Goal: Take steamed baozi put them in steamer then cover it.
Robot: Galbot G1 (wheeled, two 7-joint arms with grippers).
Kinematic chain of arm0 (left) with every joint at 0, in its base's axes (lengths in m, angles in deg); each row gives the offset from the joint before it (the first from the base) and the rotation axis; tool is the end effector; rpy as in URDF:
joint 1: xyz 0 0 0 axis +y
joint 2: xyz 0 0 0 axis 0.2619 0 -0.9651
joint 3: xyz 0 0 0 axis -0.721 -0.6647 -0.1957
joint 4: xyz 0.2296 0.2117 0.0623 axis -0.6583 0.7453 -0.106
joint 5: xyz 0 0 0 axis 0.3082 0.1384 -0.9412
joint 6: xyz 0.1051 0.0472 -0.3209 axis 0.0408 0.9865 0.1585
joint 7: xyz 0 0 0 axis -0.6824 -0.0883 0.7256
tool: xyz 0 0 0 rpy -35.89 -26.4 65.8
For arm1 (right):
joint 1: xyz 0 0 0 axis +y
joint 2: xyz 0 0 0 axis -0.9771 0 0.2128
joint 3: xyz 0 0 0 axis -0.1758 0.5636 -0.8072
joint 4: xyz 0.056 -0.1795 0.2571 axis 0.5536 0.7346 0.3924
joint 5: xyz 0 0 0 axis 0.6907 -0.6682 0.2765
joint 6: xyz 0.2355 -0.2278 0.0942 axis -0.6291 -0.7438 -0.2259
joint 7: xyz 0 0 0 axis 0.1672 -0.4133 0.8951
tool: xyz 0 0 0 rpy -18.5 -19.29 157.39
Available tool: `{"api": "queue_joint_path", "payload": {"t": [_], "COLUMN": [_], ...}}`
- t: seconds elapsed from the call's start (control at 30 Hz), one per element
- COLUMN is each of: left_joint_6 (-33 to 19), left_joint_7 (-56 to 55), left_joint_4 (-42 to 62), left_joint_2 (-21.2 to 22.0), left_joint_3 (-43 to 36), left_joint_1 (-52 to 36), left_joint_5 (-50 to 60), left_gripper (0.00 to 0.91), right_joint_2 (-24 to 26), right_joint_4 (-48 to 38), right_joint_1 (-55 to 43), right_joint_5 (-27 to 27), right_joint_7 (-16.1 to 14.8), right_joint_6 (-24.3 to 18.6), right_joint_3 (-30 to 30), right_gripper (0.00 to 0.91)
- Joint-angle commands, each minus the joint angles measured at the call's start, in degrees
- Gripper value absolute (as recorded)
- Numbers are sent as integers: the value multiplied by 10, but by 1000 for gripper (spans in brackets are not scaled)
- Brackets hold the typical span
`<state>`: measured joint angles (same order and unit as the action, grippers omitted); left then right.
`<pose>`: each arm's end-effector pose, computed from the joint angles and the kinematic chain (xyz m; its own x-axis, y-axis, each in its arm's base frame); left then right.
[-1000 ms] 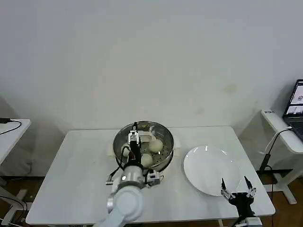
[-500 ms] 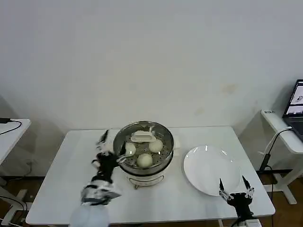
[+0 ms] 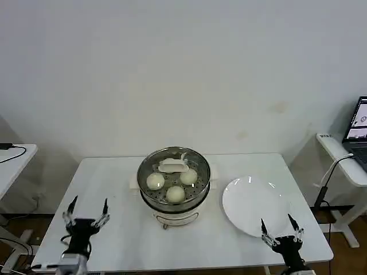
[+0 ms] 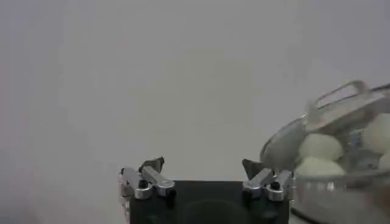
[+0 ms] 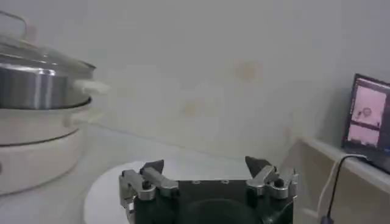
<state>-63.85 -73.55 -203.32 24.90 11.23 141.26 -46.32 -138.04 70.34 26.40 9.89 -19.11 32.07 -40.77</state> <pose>0.1599 0.0767 -0.2739 -0.9900 -0.1351 0.0408 -0.1154 0.9415 0.3166 0.1313 -0.0961 -0.3197 -0.9928 0.0014 0.1199 -0.0281 0.9693 -0.2442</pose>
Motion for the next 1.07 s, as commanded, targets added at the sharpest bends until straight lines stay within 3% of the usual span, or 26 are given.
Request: {"api": "queue_joint_path", "payload": {"t": [0.03, 0.47, 0.57, 0.73, 1.07], "left_joint_6": [-64, -66, -58, -49, -17], "left_joint_7": [-21, -1, 8, 10, 23], "left_joint_4": [21, 26, 27, 23, 25], "left_joint_2": [1, 8, 9, 8, 4], "left_joint_3": [58, 68, 84, 95, 93], "left_joint_1": [129, 150, 153, 159, 160], "left_joint_5": [-128, -123, -128, -133, -129], "left_gripper": [907, 907, 907, 907, 907], "right_joint_2": [28, 41, 50, 62, 63], "right_joint_4": [11, 29, 44, 52, 47], "right_joint_1": [19, 40, 53, 62, 66], "right_joint_5": [44, 59, 94, 106, 99], "right_joint_7": [-9, -20, -30, -32, -29], "right_joint_6": [8, 29, 58, 69, 74], "right_joint_3": [31, 44, 51, 48, 54], "right_gripper": [907, 907, 907, 907, 907]}}
